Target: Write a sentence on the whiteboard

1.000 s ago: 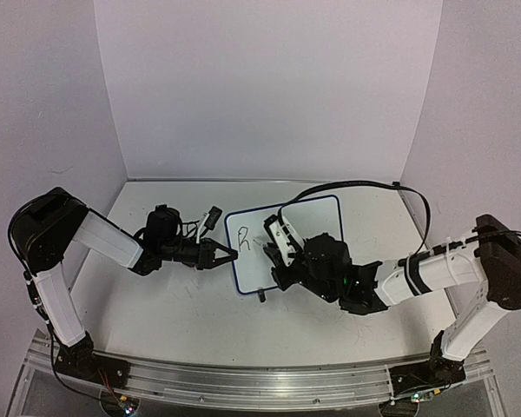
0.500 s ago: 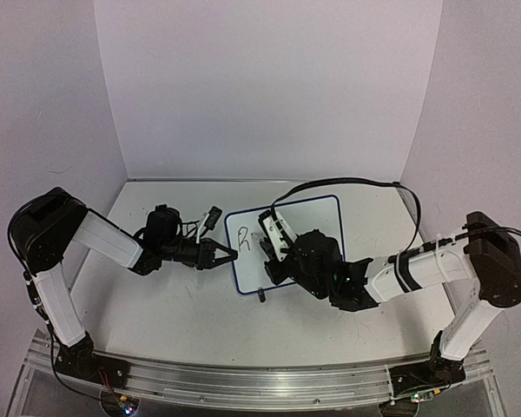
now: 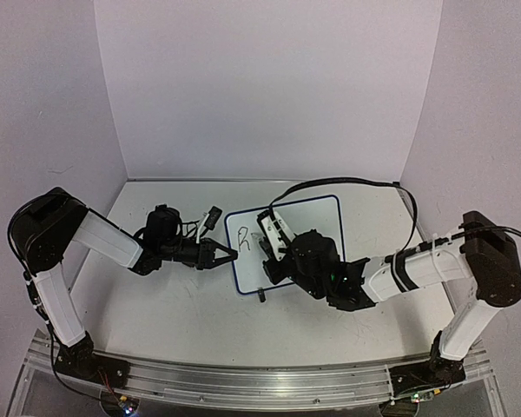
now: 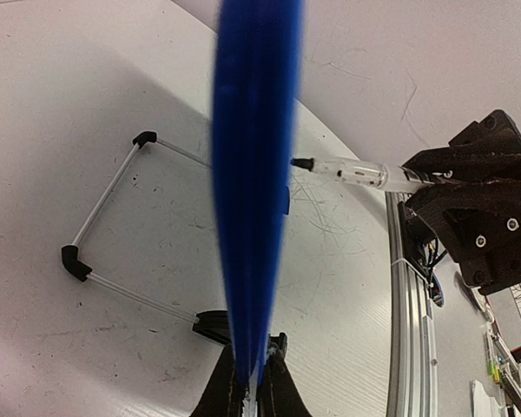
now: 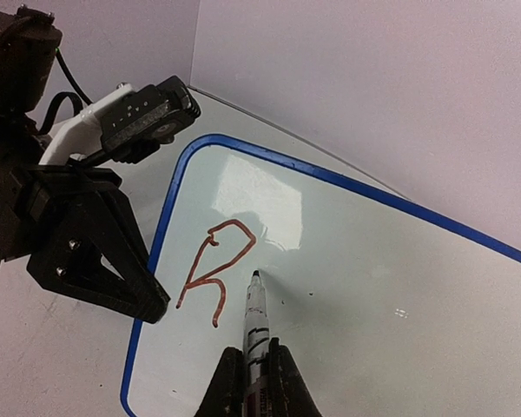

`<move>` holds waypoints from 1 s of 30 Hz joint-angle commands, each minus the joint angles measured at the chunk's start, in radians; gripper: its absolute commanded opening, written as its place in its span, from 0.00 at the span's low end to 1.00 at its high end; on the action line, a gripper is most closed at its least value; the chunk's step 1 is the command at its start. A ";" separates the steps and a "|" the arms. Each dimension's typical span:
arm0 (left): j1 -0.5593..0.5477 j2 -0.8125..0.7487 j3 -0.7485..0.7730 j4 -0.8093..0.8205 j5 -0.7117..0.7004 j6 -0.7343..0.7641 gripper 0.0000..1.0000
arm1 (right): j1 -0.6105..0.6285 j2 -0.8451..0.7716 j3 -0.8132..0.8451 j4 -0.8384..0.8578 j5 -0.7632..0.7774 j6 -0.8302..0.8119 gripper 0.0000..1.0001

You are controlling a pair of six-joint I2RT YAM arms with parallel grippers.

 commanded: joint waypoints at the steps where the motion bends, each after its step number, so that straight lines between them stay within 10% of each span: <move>1: 0.004 -0.013 0.002 -0.070 -0.060 0.019 0.00 | 0.003 0.019 0.044 0.021 0.011 0.009 0.00; 30: 0.004 -0.008 0.011 -0.074 -0.058 0.017 0.00 | 0.001 -0.116 -0.110 0.126 -0.068 0.001 0.00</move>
